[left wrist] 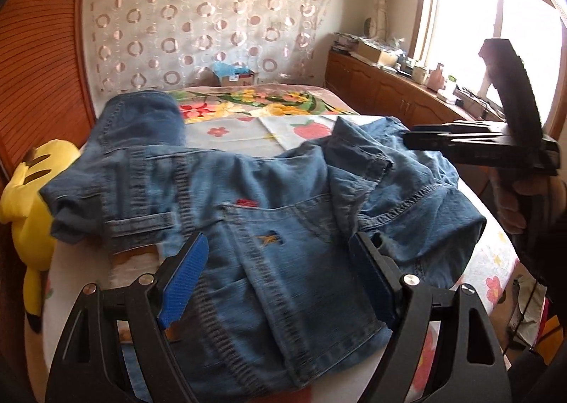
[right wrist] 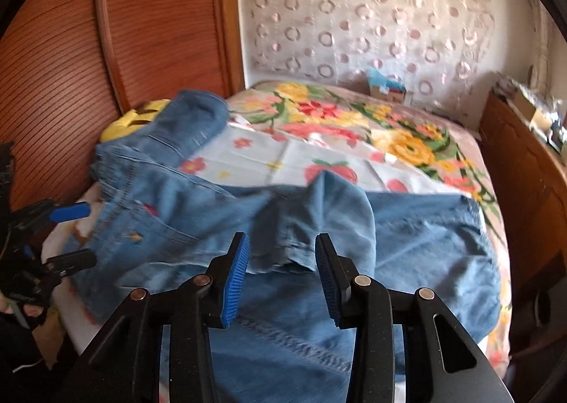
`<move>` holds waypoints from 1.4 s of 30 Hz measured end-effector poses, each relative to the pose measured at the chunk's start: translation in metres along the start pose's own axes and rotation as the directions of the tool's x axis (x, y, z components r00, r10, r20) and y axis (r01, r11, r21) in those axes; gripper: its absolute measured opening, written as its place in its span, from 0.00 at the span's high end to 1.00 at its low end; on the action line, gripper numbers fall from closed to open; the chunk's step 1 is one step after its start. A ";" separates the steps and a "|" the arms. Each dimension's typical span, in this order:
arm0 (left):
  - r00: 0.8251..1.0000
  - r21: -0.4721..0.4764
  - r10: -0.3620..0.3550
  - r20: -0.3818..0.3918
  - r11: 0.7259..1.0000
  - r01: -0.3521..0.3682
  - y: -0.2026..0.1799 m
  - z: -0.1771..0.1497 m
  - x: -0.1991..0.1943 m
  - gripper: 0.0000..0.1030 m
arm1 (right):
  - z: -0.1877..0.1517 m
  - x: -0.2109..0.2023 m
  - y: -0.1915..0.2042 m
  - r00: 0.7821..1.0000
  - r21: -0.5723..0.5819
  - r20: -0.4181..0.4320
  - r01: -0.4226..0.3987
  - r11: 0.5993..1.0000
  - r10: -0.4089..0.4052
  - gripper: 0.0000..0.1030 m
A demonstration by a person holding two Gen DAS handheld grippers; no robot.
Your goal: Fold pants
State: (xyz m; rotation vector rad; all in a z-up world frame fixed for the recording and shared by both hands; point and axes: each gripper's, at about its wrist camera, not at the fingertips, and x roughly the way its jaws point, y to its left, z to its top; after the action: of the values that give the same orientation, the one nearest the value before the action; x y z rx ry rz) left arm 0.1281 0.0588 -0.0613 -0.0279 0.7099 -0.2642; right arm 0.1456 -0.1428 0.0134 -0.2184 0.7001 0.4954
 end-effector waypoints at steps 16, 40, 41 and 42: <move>0.991 0.049 -0.097 -0.091 0.994 0.102 -0.038 0.007 0.044 0.42 | 0.032 0.069 -0.002 0.992 0.079 -0.111 -0.049 0.996 0.058 0.63; 0.993 0.032 -0.031 0.114 0.999 0.028 0.012 -0.011 -0.097 0.98 | 0.119 0.000 0.103 0.944 -0.142 0.099 -0.301 0.943 0.316 0.96; 0.993 0.021 -0.017 0.117 1.000 0.015 0.020 -0.015 -0.103 0.98 | 0.120 0.005 0.103 0.942 -0.153 0.097 -0.306 0.940 0.322 0.96; 0.993 0.010 -0.006 0.121 1.000 0.005 0.026 -0.019 -0.107 0.98 | 0.123 0.008 0.109 0.936 -0.168 0.093 -0.322 0.932 0.341 0.96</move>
State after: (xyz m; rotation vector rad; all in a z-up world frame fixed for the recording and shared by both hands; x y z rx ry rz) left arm 0.0442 0.1117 -0.0102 -0.0365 0.5884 -0.2689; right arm 0.1650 -0.0025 0.0965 -0.2101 0.5824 0.8814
